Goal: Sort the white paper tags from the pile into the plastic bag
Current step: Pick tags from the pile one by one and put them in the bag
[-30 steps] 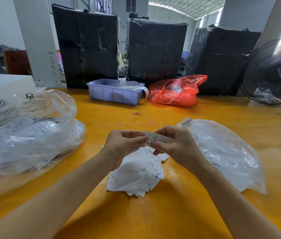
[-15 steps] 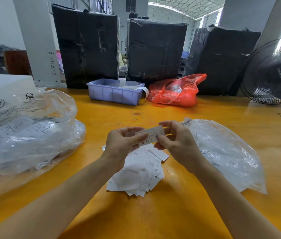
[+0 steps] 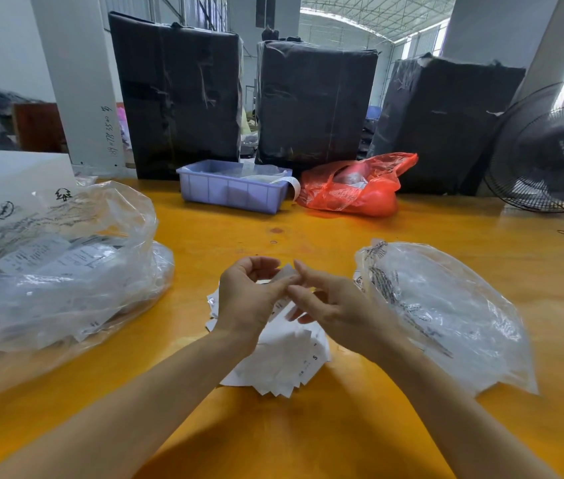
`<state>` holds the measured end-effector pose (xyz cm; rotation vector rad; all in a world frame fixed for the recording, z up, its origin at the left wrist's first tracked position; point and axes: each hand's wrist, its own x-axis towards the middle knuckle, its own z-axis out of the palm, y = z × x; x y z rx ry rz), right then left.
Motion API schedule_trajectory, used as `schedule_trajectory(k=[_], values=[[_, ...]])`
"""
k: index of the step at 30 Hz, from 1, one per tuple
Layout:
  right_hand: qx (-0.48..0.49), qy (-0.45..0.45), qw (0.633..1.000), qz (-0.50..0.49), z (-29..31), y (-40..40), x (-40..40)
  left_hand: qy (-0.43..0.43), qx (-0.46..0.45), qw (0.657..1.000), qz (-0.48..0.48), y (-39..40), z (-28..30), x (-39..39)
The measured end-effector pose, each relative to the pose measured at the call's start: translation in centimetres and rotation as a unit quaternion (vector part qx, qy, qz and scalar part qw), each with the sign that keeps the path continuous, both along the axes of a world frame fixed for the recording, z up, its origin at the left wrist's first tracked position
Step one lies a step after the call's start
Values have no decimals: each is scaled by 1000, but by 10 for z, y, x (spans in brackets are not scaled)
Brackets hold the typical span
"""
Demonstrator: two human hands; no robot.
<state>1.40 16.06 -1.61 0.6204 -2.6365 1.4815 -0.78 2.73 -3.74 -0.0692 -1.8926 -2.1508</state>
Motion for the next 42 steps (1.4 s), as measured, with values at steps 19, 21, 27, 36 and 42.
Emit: schedule_trajectory(k=[19,21,27,36,42], values=[[-209,-46,976,-40,-3,15,-11,-148,-26,977,-152,-11,20,-2],[-205,-44,976,-55,-3,16,-11,-167,-87,963,-191,-18,23,-3],[-127,-10,990,-63,-2,14,-8,-143,-140,964,-173,-26,23,-7],[-134,-5,989,-67,-4,14,-9,-138,-209,951,-181,-29,22,-8],[-144,-20,987,-63,-4,11,-9,-123,-276,940,-157,-43,41,-8]])
